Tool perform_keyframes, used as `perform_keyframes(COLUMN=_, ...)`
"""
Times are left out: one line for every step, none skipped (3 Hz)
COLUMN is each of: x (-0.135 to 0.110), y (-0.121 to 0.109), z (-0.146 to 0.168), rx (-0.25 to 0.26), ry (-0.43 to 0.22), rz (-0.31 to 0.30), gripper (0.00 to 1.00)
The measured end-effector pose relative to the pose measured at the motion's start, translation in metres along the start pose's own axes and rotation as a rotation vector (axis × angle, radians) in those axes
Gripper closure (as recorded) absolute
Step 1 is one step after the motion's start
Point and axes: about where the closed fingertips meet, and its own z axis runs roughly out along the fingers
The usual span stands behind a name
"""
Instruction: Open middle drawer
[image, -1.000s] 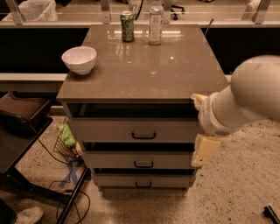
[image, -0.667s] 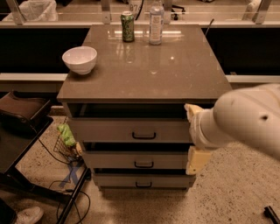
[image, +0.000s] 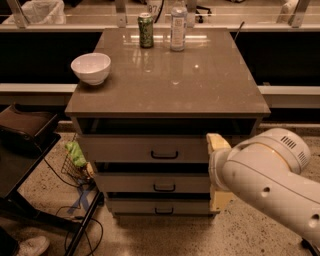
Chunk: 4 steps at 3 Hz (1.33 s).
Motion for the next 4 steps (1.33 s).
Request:
perform_keyframes(x=0.000, y=-0.002, z=-0.001, rx=0.003, ry=0.001, rz=0.001, gripper=0.00)
perform_keyframes(x=-0.002, y=-0.001, z=0.000, rx=-0.001, ry=0.012, rz=-0.006, gripper=0.00)
perform_keyframes(x=-0.006, y=0.009, z=0.015, rx=-0.025, ry=0.057, rz=-0.030, gripper=0.00)
perform_keyframes(x=-0.006, y=0.035, z=0.048, rx=-0.073, ry=0.109, rz=-0.041, gripper=0.00)
